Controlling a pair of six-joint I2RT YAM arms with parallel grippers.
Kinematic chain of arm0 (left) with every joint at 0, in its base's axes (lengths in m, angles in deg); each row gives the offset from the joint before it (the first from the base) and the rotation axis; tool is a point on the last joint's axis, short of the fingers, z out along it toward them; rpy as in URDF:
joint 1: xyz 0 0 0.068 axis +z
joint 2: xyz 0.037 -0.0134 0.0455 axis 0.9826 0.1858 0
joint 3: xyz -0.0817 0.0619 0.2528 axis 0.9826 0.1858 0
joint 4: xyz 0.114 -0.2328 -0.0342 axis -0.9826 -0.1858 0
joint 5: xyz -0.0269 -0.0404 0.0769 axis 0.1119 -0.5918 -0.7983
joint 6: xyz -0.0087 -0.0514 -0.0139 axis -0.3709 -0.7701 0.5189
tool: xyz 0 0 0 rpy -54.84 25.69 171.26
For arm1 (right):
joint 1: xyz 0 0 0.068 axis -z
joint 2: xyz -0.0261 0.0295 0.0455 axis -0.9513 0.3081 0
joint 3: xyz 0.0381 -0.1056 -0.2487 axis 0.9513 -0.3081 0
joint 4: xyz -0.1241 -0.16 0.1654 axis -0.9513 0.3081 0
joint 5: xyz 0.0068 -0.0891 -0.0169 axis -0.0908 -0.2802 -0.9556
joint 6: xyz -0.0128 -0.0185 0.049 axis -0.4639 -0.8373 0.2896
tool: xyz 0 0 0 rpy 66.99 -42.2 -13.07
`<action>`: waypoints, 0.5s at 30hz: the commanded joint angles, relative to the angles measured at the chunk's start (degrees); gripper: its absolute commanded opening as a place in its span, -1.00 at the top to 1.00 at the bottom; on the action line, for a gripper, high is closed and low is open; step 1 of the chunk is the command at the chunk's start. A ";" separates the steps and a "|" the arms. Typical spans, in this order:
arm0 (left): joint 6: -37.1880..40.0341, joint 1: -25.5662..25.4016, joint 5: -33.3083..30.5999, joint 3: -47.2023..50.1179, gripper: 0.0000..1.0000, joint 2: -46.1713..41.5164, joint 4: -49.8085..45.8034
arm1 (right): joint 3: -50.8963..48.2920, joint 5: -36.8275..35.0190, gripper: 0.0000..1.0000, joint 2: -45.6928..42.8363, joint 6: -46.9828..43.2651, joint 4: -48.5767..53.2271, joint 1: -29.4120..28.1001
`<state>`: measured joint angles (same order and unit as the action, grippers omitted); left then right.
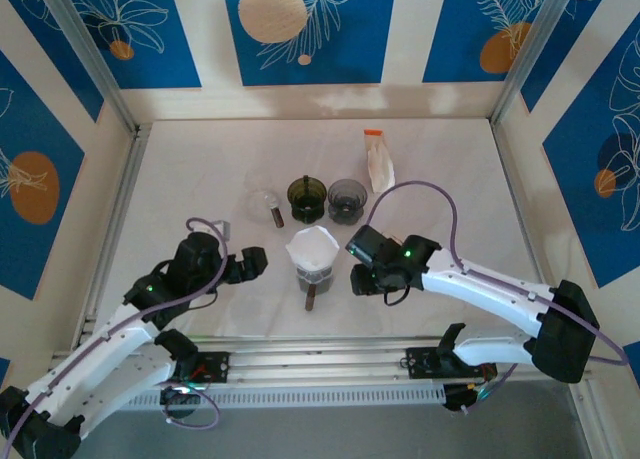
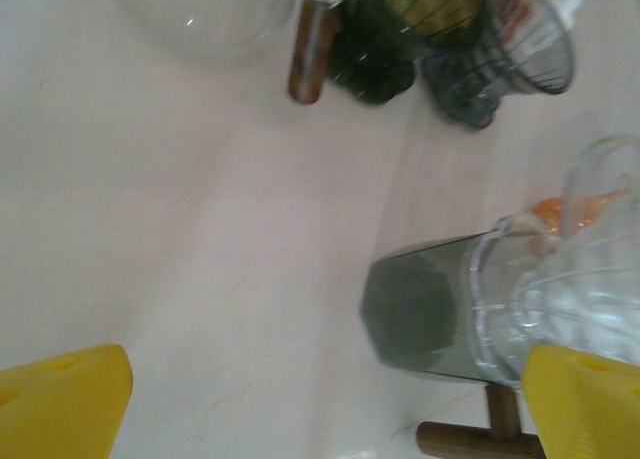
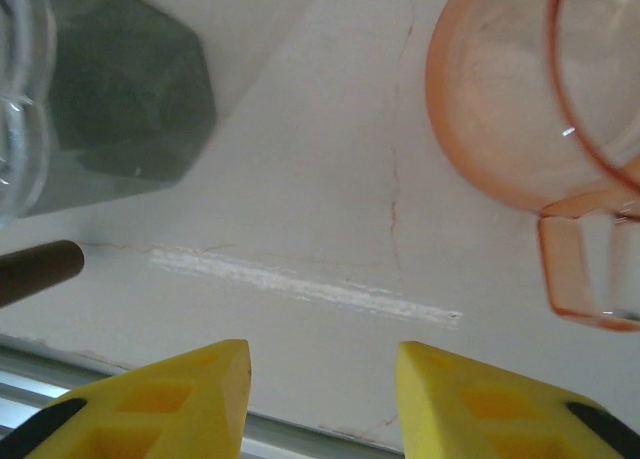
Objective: Place the coffee filter in the dripper
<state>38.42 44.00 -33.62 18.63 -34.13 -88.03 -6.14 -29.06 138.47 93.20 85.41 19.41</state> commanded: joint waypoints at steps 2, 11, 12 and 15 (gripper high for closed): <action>-3.30 3.15 1.69 2.94 -0.99 -0.89 4.15 | -4.28 6.04 0.26 -2.63 1.57 -8.85 1.09; -5.77 14.21 16.65 4.69 -0.69 10.36 20.81 | -7.97 9.94 0.41 -2.00 2.12 -14.53 3.07; -6.09 14.43 17.13 4.31 -0.68 11.70 21.79 | -8.05 10.14 0.44 -1.62 2.03 -15.10 3.20; -6.91 14.87 17.10 3.99 -0.67 12.90 22.57 | -8.06 10.62 0.48 0.34 1.86 -17.04 3.51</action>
<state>32.87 57.88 -19.56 24.03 -21.34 -70.11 -13.58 -20.65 137.29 94.47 71.38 22.49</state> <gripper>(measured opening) 0.839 0.265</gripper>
